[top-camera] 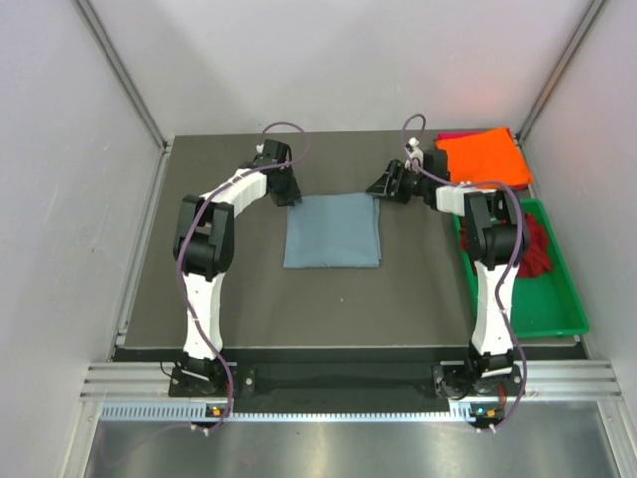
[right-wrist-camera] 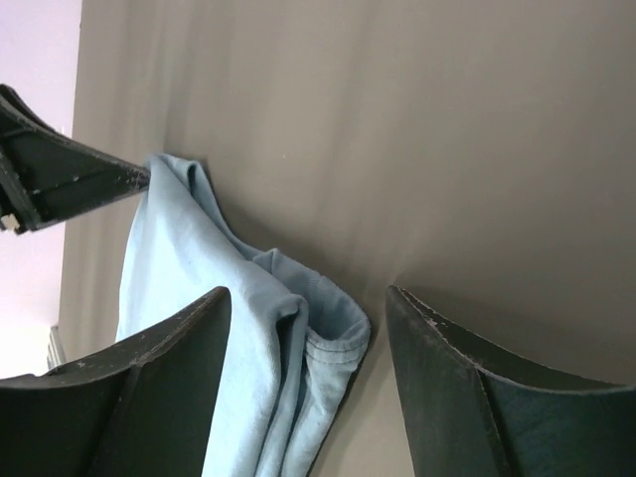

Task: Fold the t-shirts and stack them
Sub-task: Fold the tshirt

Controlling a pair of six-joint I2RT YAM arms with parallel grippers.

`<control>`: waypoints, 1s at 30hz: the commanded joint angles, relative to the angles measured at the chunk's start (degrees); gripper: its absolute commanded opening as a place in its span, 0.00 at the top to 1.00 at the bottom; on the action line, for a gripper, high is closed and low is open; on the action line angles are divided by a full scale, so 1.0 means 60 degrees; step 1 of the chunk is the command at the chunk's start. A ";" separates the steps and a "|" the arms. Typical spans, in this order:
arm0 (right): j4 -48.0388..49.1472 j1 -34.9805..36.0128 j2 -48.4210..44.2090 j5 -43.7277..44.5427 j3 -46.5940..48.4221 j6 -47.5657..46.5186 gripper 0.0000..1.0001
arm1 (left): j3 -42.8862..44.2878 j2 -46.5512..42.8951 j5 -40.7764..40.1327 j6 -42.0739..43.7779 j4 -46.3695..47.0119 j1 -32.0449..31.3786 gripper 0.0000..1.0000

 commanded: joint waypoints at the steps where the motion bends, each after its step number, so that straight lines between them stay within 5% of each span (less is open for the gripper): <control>1: -0.0679 0.0071 0.0474 0.0134 0.0151 -0.0266 0.35 | 0.0183 0.0296 0.0015 0.0193 0.0370 0.0148 0.66; 19: -0.1440 0.0526 -0.0596 0.1423 -0.0757 -0.0235 0.32 | 0.0183 0.0281 0.0470 0.0164 0.0766 0.0192 0.66; 30: -0.0372 0.0087 0.0063 0.0414 -0.0465 -0.0192 0.65 | 0.0651 0.0516 0.0967 0.0104 0.0431 0.0412 0.66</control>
